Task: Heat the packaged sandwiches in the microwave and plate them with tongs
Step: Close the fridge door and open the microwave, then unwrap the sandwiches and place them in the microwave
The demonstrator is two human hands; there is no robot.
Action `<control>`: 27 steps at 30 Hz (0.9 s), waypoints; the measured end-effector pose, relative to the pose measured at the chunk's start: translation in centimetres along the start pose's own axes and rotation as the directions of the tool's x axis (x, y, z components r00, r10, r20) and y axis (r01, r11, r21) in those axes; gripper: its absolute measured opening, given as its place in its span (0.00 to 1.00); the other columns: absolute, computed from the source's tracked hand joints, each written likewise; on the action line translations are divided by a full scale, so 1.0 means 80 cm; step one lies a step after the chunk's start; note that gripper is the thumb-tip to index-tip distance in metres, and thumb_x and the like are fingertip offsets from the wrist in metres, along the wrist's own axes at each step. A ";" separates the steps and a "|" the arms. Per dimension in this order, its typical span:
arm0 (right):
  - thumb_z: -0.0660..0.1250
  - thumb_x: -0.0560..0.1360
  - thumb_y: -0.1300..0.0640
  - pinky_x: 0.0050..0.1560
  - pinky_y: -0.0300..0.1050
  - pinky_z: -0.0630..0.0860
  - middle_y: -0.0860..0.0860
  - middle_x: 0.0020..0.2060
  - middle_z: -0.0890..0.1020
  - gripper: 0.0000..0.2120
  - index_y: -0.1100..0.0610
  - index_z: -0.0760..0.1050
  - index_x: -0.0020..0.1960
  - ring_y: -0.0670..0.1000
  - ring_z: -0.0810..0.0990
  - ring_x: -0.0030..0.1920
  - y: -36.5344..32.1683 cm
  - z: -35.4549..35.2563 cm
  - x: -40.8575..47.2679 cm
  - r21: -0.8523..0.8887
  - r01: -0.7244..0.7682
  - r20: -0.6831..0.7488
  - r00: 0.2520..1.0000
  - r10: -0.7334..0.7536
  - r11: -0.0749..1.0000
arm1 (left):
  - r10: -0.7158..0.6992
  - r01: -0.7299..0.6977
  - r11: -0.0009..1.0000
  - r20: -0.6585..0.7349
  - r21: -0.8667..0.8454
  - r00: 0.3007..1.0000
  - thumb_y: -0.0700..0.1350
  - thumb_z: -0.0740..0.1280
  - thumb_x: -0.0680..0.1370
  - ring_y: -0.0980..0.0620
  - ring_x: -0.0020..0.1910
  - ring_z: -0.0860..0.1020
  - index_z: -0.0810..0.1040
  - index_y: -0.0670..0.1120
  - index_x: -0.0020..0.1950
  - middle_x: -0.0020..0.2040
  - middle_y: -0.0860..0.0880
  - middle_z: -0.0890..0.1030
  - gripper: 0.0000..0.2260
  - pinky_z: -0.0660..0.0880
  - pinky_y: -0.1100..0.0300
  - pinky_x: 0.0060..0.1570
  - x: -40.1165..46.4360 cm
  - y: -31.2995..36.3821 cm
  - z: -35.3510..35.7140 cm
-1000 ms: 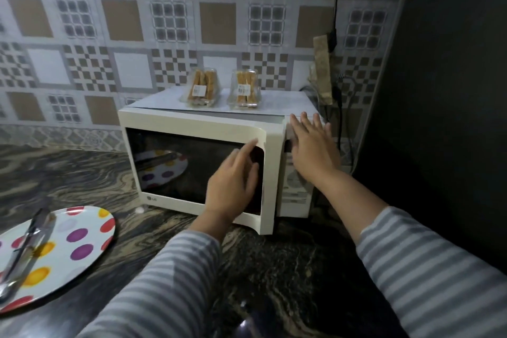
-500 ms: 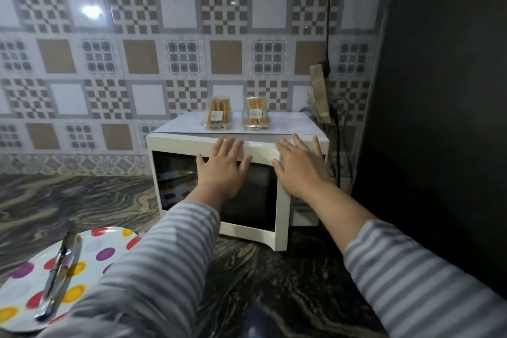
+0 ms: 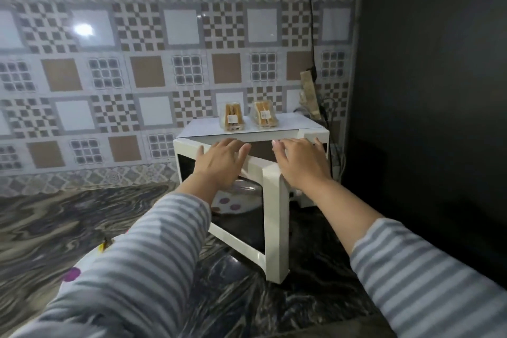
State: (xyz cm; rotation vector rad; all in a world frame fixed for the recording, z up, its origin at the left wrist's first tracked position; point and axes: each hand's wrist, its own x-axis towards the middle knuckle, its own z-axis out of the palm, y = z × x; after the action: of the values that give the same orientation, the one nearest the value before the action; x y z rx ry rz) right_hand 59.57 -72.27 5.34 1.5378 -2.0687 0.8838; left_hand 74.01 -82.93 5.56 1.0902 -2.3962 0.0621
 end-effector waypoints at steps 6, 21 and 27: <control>0.48 0.82 0.46 0.63 0.58 0.67 0.53 0.46 0.82 0.19 0.51 0.71 0.39 0.55 0.77 0.50 -0.017 -0.001 0.021 -0.042 -0.076 0.121 0.989 0.080 0.996 | -0.030 0.035 0.992 0.038 -0.119 0.999 0.60 0.46 0.81 0.46 0.68 0.68 0.70 0.49 0.70 0.70 0.47 0.71 0.25 0.66 0.46 0.65 0.022 -0.013 -0.035; 0.56 0.79 0.46 0.52 0.51 0.72 0.54 0.59 0.77 0.17 0.52 0.73 0.62 0.56 0.75 0.55 0.025 0.092 0.183 0.002 -0.053 0.134 0.990 0.052 0.999 | -0.101 0.094 0.990 -0.066 -0.103 0.993 0.54 0.60 0.79 0.44 0.68 0.68 0.71 0.50 0.68 0.72 0.47 0.67 0.18 0.68 0.47 0.64 0.169 -0.032 -0.009; 0.60 0.78 0.44 0.62 0.56 0.70 0.54 0.72 0.64 0.27 0.47 0.57 0.74 0.61 0.67 0.67 0.061 0.144 0.273 0.072 -0.069 0.209 0.977 0.052 0.995 | -0.265 0.235 0.952 -0.145 -0.195 0.953 0.56 0.63 0.77 0.42 0.73 0.59 0.59 0.54 0.74 0.77 0.49 0.56 0.27 0.65 0.43 0.66 0.248 -0.054 0.053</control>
State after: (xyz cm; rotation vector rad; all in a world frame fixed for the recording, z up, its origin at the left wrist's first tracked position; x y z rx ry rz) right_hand 48.76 -94.46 10.26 1.6796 -2.2614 0.8693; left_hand 64.35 -100.63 10.27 1.2431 -2.0533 -0.1365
